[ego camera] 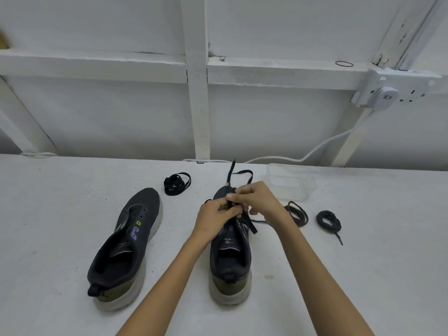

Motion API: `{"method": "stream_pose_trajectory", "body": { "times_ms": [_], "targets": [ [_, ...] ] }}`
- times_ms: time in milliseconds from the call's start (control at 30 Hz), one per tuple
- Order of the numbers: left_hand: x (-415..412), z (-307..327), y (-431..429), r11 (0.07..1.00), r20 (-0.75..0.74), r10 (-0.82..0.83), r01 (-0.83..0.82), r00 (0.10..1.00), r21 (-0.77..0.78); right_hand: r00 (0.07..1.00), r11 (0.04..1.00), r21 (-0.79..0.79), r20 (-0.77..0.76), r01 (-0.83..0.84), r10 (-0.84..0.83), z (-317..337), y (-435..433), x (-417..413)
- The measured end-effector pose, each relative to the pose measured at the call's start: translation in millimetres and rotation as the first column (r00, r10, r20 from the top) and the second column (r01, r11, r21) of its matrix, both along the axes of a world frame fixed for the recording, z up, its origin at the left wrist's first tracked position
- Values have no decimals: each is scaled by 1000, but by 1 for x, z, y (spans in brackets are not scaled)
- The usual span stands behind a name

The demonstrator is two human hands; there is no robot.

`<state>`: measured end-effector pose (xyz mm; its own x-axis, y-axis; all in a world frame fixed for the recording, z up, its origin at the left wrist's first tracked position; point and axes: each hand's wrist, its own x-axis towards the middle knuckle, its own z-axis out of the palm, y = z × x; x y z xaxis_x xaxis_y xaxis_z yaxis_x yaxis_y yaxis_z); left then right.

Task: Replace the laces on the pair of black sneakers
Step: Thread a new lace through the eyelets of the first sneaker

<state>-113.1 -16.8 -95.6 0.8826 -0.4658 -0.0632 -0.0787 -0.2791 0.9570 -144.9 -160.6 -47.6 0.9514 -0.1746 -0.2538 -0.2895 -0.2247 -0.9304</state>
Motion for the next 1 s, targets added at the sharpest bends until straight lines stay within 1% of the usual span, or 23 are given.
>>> {"method": "stream_pose_trajectory", "body": {
  "times_ms": [33,100,200,367,500,567,633,667,700,733,800,833,867,900,933,1000],
  "targets": [
    [0,-1,0,1000,4,-6,6,1000,3,998,999,22,35,44,-44,-1,2,2],
    [1,-2,2,1000,12,-28,28,1000,7,993,993,62,55,103,-107,0,4,8],
    [0,-3,3,999,23,-34,34,999,14,987,985,110,75,135,-144,10,3,18],
    [-3,-4,4,1000,-1,-17,17,1000,-22,966,970,176,171,166,-196,61,-5,48],
    [-2,-4,4,999,-1,-28,28,1000,-31,917,938,254,261,236,-302,98,-17,77],
    [0,-6,6,999,-14,-32,31,999,-40,891,921,304,305,243,-336,98,-18,82],
    [0,-6,5,998,-27,-37,35,999,-42,885,905,367,318,215,-340,84,-19,78],
    [0,-6,5,998,-34,-36,34,999,-49,891,904,380,316,195,-325,74,-19,75],
    [1,-3,4,997,-50,-29,25,998,-69,908,918,355,303,174,-289,64,-20,70],
    [2,0,3,994,-71,-14,7,997,-106,933,945,287,272,155,-235,54,-22,64],
    [8,7,0,986,-85,3,-17,996,-165,985,993,88,143,83,-95,35,-28,48],
    [10,12,-1,984,-64,12,-23,998,-175,999,1000,15,53,10,-11,26,-31,41],
    [13,17,-1,985,-34,25,-30,999,-168,997,997,-5,-33,-74,73,19,-33,33],
    [16,19,-2,987,-2,33,-33,999,-157,986,991,21,-95,-134,135,13,-34,26],
    [19,22,-3,989,24,36,-32,999,-143,979,985,77,-122,-154,163,8,-33,20],
    [22,23,-4,990,37,34,-28,999,-142,986,970,215,-101,-112,137,-1,-33,13]
  ]
}}
